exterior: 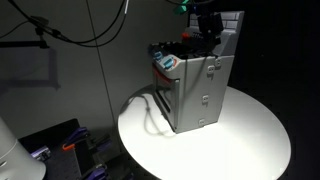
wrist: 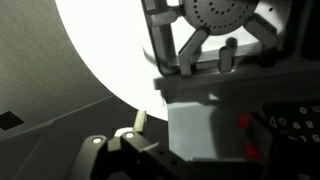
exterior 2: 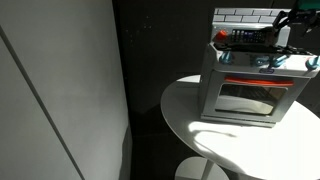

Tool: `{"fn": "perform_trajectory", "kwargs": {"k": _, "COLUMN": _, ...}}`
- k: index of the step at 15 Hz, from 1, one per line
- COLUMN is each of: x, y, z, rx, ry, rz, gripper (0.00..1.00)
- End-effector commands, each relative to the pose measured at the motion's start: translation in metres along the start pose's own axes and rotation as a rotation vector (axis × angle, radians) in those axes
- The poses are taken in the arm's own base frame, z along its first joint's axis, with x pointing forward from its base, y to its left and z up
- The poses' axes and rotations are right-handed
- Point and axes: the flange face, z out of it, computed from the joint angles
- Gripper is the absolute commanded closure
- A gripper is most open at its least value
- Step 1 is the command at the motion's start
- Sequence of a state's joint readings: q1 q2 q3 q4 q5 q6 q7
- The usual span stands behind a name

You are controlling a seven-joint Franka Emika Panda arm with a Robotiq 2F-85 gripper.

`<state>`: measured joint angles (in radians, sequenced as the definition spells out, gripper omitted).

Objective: Press the top button on the right

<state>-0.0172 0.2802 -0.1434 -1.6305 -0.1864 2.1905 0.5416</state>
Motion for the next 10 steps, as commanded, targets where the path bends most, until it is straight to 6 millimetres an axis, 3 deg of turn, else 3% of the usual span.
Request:
{"fn": "perform_trajectory", "kwargs": {"k": 1, "x": 0.013, "y": -0.002, "z": -0.001, "rx": 0.002, "ry": 0.01, "rz": 0.012, "gripper": 0.0}}
{"fn": "perform_trajectory", "kwargs": {"k": 10, "x": 0.025, "y": -0.009, "z": 0.003, "rx": -0.001, "ry": 0.036, "rz": 0.014, "gripper": 0.0}}
